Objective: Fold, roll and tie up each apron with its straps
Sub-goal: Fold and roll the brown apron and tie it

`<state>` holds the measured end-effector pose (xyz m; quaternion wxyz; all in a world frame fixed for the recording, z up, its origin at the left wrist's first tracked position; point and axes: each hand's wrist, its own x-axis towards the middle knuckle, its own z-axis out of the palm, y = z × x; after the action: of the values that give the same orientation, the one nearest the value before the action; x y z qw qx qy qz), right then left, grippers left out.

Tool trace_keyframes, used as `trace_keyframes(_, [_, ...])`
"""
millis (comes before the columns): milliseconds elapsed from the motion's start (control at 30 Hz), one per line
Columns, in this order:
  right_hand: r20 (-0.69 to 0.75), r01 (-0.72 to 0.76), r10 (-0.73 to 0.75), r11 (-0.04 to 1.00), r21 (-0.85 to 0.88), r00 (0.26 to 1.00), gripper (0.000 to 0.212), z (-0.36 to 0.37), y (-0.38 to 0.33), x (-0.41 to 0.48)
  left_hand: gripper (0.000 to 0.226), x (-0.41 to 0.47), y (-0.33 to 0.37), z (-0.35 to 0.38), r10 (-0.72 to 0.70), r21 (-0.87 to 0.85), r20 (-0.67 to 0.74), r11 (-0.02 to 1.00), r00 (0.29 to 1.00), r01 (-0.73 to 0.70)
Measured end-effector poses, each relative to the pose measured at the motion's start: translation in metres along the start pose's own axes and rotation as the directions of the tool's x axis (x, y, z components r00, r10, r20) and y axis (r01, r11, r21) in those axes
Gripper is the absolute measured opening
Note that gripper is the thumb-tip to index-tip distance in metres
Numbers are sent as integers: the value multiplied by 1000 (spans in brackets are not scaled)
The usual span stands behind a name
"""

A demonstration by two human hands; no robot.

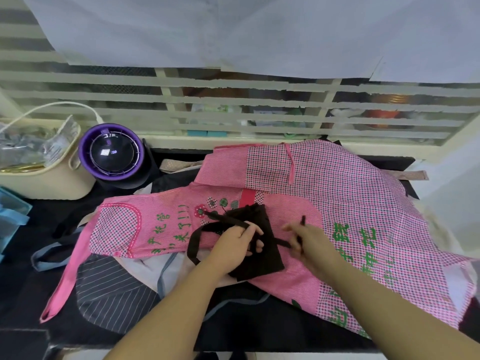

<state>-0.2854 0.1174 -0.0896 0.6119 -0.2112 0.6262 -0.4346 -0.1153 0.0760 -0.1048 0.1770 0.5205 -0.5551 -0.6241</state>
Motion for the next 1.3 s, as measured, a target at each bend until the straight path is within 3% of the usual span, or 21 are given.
trace_keyframes(33, [52,48,-37,971,-233,998,23,1,4,-5,30,0,1,0,-17,-11,0,1000,1000,17])
trace_keyframes(100, [115,195,-157,760,-621,981,12,5,10,-11,30,0,2,-1,-63,-43,-2,997,998,63])
trace_keyframes(167, [192,336,-313,517,-787,930,11,10,18,-12,29,1,1,-3,-106,-86,-4,991,994,105])
trace_keyframes(267, [297,404,-381,241,-882,875,15,14,25,-12,28,2,1,-4,-174,-178,15,969,985,174])
trace_keyframes(400, [510,446,-386,-249,-860,768,38,21,30,-12,28,4,4,-1,-275,-330,40,904,961,272])
trace_keyframes(533, [608,479,-302,-404,-779,734,33,27,27,-12,29,1,2,1,-327,-507,83,799,941,322])
trace_keyframes(600, [593,534,-244,-268,-802,767,26,21,19,-15,27,0,3,0,-319,-544,94,777,943,317])
trace_keyframes(667, [467,499,-214,127,-858,858,41,19,-1,-22,26,-1,8,-4,-303,-538,120,780,945,319])
trace_keyframes(700, [394,476,-289,315,-821,872,43,18,-10,-24,30,-3,11,-5,-292,-531,147,783,945,324])
trace_keyframes(733, [316,462,-371,427,-777,873,38,15,-17,-20,38,-4,13,-6,-279,-518,173,790,945,328])
trace_keyframes(800, [249,409,-387,416,-812,888,27,17,-22,-12,58,-8,15,-7,-259,-497,214,801,942,333])
trace_keyframes(900, [349,422,-247,379,-824,904,17,31,-5,-2,72,-10,13,-6,-229,-503,238,803,944,321])
trace_keyframes(1033, [151,284,-260,612,-738,954,17,35,2,4,75,-14,14,-9,-194,-468,267,830,944,303])
trace_keyframes(1100, [85,225,-237,661,-716,968,13,33,4,5,74,-15,13,-8,-172,-393,267,879,948,270])
trace_keyframes(1200, [37,114,-119,741,-662,992,11,31,5,8,68,-15,14,-2,-145,-251,274,943,951,217])
trace_keyframes(1300, [-33,-38,25,872,-487,999,10,31,6,13,61,-10,8,0,-150,-152,197,972,969,181])
